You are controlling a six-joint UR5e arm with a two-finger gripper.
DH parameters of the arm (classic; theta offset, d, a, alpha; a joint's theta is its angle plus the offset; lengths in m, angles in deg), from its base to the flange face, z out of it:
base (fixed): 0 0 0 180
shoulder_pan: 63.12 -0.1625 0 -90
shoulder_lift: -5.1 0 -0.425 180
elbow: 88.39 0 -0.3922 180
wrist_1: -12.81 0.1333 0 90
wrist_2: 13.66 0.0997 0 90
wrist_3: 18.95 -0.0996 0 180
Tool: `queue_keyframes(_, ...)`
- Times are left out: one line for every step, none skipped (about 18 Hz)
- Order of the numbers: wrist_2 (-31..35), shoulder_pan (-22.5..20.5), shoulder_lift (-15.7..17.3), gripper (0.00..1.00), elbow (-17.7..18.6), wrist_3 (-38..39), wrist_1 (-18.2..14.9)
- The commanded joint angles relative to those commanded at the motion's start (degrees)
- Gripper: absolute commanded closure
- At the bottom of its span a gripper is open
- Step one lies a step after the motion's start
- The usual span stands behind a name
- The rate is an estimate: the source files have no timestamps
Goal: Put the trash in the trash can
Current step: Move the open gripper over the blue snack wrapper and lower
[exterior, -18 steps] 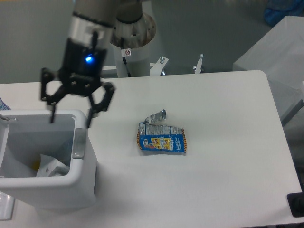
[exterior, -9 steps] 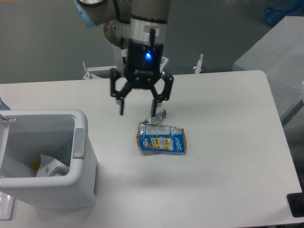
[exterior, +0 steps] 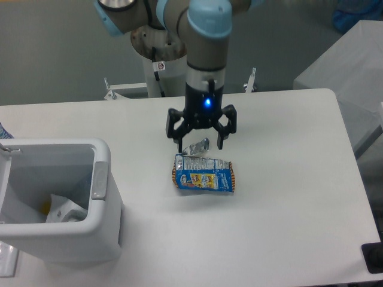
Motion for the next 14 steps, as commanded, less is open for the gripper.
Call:
queue_keyframes(2.3, 1.2, -1.6, 0.00, -0.5, 1.3, 0.0)
queue_keyframes(4.0, 2.2, -3.1, 0.00, -1.2, 3.0, 0.1)
queue_keyframes(5.1, 2.6, -4.6, 0.00, -1.8, 5.1, 0.1)
queue_keyframes(5.6, 2.9, -6.0, 0.00, -2.4, 7.0, 0.2)
queue_keyframes(5.6, 3.0, -7.1, 0.00, -2.9, 8.1, 0.1)
queue_keyframes(5.6, 3.6, -8.2, 0.00, -3.1, 8.3, 0.0)
queue_keyframes(5.6, 4.3, -9.3, 0.00, -3.5, 8.5, 0.1)
queue_keyframes(5.7, 4.5, -10.5, 0.00, -4.3, 9.1, 0.0)
queue_keyframes(5.7, 4.5, -11.7, 0.00, -4.7, 10.1, -0.1)
queue_keyframes(5.8, 4.7, -12.9, 0.00, -5.1, 10.6, -0.2)
queue_keyframes(6.0, 5.4, -14.2, 0.00, -5.1, 10.6, -0.3)
queue_keyframes(6.6, 5.9, -14.9, 0.00, -5.0, 10.6, -0.4)
queue_keyframes(7.2, 6.2, -15.4, 0.00, -5.2, 10.8, -0.4)
queue_keyframes(7.2, 6.5, -15.5, 0.00, -5.5, 11.3, -0.4)
